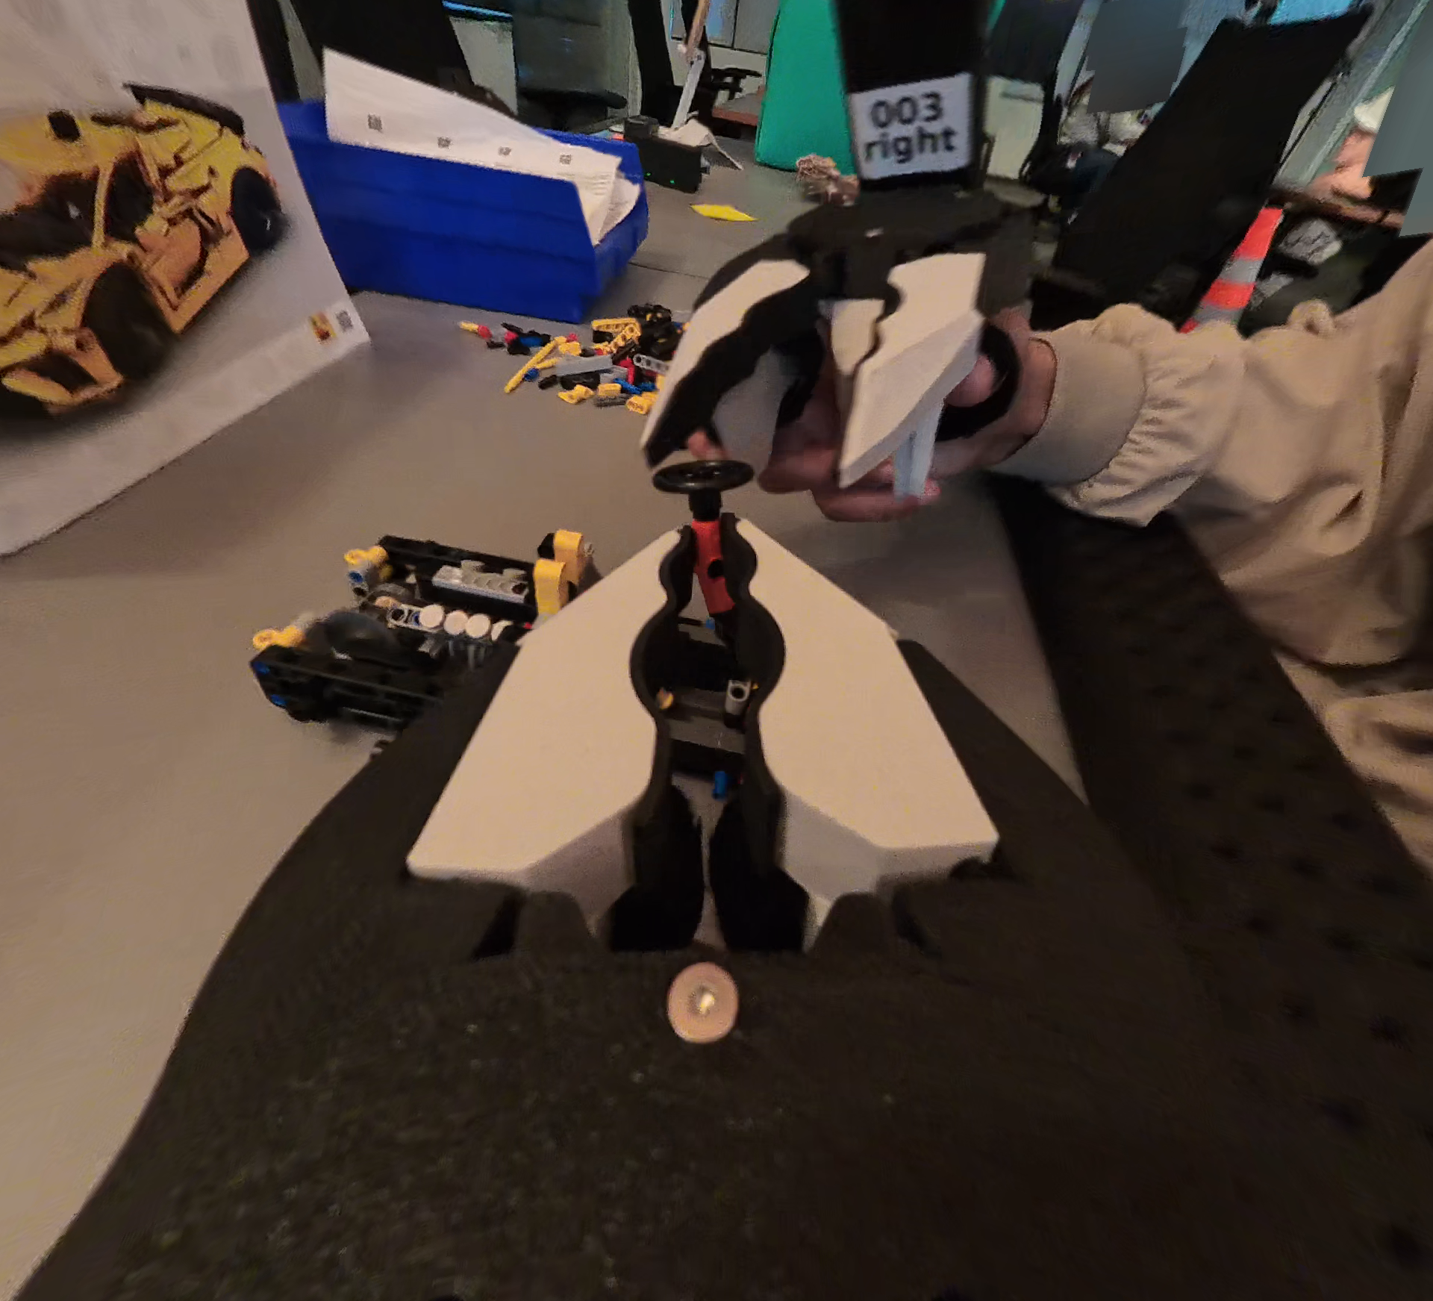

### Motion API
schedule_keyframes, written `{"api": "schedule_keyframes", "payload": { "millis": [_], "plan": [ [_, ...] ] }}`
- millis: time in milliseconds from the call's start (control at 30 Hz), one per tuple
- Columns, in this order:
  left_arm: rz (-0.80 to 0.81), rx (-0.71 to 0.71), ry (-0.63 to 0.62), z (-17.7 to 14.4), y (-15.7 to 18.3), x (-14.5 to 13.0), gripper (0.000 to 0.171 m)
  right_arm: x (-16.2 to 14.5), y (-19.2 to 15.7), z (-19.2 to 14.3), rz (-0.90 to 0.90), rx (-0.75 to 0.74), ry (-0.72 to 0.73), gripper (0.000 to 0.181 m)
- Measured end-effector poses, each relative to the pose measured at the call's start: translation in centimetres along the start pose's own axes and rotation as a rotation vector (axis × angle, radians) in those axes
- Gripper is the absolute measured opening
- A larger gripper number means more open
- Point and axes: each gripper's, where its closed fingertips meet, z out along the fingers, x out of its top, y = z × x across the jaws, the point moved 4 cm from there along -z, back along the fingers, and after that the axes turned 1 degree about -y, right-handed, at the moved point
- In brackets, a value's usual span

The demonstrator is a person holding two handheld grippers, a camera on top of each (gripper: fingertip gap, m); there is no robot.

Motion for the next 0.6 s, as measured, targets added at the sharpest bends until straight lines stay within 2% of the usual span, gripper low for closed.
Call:
{"api": "schedule_keyframes", "payload": {
  "millis": [67,133,333,367,400,433,467,500,533,567,600],
  "plan": [
    [0.026,-0.004,-0.013,0.2,0.5,-0.1,0.007,-0.4,-0.1,0.4,0.012,0.029,-0.016,0.040],
    [0.051,-0.003,-0.020,0.3,0.8,-0.1,0.007,-0.6,-0.3,0.7,-0.016,0.033,-0.035,0.025],
    [0.102,0.014,-0.035,0.4,0.9,-0.1,0.007,-0.5,-0.1,0.0,-0.028,0.036,-0.067,0.023],
    [0.129,0.021,-0.085,0.6,0.9,-0.6,0.006,0.2,0.0,-0.3,0.003,0.034,-0.014,0.023],
    [0.173,0.045,-0.175,0.8,0.6,-1.9,0.006,2.2,0.7,-1.6,0.054,0.025,0.123,0.022],
    [0.213,0.071,-0.210,0.8,0.5,-2.9,0.007,3.9,1.7,-3.6,0.138,0.045,0.249,0.022],
    [0.209,0.054,-0.175,0.8,0.8,-2.8,0.006,5.0,3.0,-5.8,0.204,0.048,0.347,0.022],
    [0.169,0.020,-0.125,0.6,1.2,-2.0,0.006,5.2,4.3,-7.5,0.224,0.001,0.369,0.022],
    [0.136,0.001,-0.072,0.3,1.3,-0.9,0.007,4.8,5.6,-8.9,0.216,-0.083,0.333,0.022],
    [0.117,-0.007,-0.010,0.0,1.3,0.1,0.007,4.2,7.1,-10.3,0.190,-0.195,0.271,0.023],
    [0.084,-0.031,0.048,-0.4,1.3,0.9,0.007,3.4,9.4,-12.2,0.138,-0.387,0.218,0.022]
  ]
}}
